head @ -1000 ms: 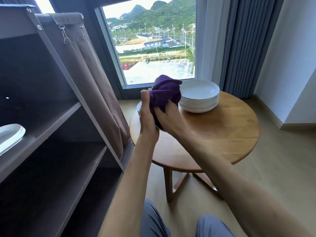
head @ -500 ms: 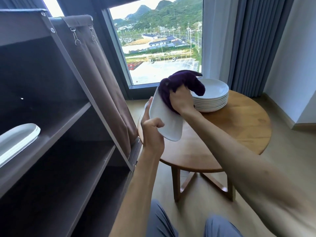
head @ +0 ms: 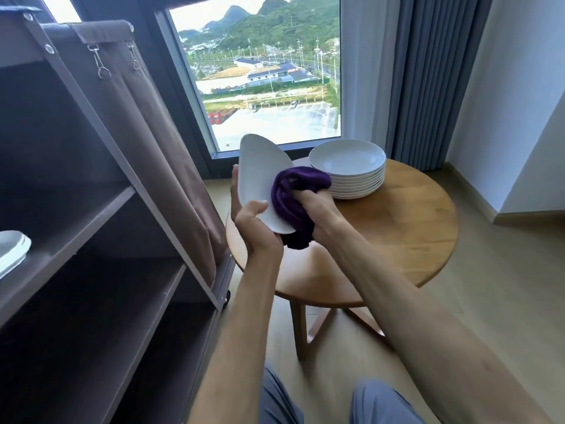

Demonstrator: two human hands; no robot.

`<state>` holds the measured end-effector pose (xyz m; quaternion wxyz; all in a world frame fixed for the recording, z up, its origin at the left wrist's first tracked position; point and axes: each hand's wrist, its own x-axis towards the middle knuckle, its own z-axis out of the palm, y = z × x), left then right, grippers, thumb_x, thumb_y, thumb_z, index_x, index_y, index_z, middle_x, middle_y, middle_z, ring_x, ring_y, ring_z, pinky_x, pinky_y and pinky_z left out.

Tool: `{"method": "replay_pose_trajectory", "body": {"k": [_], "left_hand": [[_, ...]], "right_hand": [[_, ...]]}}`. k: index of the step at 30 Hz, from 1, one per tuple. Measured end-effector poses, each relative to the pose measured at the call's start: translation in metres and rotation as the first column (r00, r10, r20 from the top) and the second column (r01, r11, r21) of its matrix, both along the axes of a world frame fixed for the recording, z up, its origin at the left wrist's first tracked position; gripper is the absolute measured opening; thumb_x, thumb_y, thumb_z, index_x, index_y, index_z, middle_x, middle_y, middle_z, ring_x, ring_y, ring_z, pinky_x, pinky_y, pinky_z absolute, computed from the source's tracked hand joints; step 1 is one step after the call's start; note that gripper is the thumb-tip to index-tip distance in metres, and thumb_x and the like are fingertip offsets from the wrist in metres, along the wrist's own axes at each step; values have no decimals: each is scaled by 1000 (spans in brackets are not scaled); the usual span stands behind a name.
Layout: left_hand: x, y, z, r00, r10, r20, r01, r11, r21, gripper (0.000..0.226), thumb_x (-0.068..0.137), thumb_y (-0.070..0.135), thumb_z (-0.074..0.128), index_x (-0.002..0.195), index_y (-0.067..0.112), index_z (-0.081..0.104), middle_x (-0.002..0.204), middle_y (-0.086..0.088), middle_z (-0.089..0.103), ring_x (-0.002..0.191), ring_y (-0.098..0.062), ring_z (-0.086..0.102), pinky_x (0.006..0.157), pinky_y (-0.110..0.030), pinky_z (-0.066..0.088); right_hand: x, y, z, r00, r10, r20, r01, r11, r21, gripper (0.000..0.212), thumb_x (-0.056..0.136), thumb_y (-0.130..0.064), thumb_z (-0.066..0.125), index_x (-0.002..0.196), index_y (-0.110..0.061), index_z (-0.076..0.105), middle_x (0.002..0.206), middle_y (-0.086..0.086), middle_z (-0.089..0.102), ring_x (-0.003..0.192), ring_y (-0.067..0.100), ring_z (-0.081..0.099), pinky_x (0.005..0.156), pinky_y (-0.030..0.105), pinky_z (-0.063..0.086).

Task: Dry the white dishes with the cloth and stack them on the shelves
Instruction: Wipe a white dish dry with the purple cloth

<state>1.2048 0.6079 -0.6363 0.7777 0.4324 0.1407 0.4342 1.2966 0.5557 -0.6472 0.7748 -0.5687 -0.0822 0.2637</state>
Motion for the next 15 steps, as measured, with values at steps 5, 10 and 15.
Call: {"method": "replay_pose_trajectory", "body": {"k": [5, 10, 15], "left_hand": [[-11, 41, 3, 816, 567, -113, 15, 174, 985, 75, 83, 25, 67, 154, 25, 42, 164, -12, 30, 145, -34, 39, 104, -41, 48], [-11, 53, 1, 728, 650, -219, 413, -161, 896, 63, 77, 50, 83, 134, 30, 67, 164, -16, 30, 155, -44, 12, 120, -62, 17], [-11, 55, 6, 857, 513, 40, 69, -191, 979, 17, 91, 21, 73, 95, 7, 81, 107, -14, 77, 116, -45, 67, 94, -59, 54]], "right_hand": [[12, -9, 5, 978, -198, -62, 199, 980, 17, 11, 84, -3, 69, 86, -12, 65, 106, 23, 72, 100, 41, 70, 85, 61, 57], [30, -21, 17, 991, -131, -26, 130, 991, -4, 7, 86, -9, 66, 92, -10, 67, 87, 12, 71, 86, 30, 70, 76, 42, 60], [34, -21, 20, 995, -12, -95, 36, 967, 252, 9, 94, -20, 57, 87, -16, 54, 79, 8, 48, 75, 21, 47, 70, 33, 41]]}}
